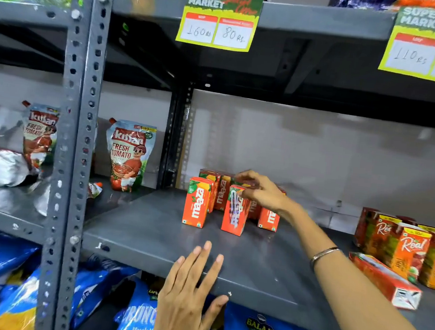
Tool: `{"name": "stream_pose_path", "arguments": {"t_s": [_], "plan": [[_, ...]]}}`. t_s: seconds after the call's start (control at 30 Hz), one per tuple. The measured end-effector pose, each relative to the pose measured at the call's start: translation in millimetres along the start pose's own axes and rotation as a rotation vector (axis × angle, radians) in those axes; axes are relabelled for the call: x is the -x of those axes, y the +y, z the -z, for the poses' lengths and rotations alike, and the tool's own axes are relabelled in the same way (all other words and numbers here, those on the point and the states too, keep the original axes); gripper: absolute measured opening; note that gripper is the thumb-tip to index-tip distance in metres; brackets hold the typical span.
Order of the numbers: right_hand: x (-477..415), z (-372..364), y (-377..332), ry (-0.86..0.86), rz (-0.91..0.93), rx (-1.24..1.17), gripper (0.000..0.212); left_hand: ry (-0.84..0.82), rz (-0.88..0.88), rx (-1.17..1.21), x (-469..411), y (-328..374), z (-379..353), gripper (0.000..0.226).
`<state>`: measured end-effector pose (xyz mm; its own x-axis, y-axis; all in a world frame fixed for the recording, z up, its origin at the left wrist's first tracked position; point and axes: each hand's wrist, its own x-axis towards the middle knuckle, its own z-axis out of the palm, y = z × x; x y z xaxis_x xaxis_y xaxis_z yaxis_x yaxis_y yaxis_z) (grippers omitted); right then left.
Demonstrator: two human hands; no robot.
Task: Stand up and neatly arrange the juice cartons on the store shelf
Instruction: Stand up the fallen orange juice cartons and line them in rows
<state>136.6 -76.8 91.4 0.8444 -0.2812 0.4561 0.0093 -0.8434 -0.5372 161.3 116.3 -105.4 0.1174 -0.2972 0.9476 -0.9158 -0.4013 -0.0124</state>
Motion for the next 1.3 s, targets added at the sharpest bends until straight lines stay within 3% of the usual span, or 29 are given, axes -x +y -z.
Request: {"name": "stream_pose_path", "arguments": {"t_s": [0.1,0.27,0.4,0.6,0.8,0.93,1.3], "plan": [[-4,9,-2,-0.117,-0.013,0.087,0.039,-0.011,-0.001,0.004,0,0,0,0.057],[0,12,-4,-0.093,-0.081,0.079,0.047,0.000,0.005,0.022,-1,1,1,0.054],[2,9,2,-0.211,-0.090,0.015,0.050,0.006,0.006,0.040,-1,2,2,0.054],[4,7,3,-0.125,-0.044,0.034,0.052,-0.005,0.011,0.036,-1,2,1,0.054],[9,2,4,-0.158,-0.025,-0.038,0.051,-0.022,0.014,0.021,-1,3,2,0.054],[10,0,2,-0.018,-0.002,0.098,0.049,-0.032,0.017,0.021,-1,3,3,0.054],[13,-7,2,0.043,-0.036,0.112,0.047,-0.065,0.023,0.017,0,4,7,0.054]]}}
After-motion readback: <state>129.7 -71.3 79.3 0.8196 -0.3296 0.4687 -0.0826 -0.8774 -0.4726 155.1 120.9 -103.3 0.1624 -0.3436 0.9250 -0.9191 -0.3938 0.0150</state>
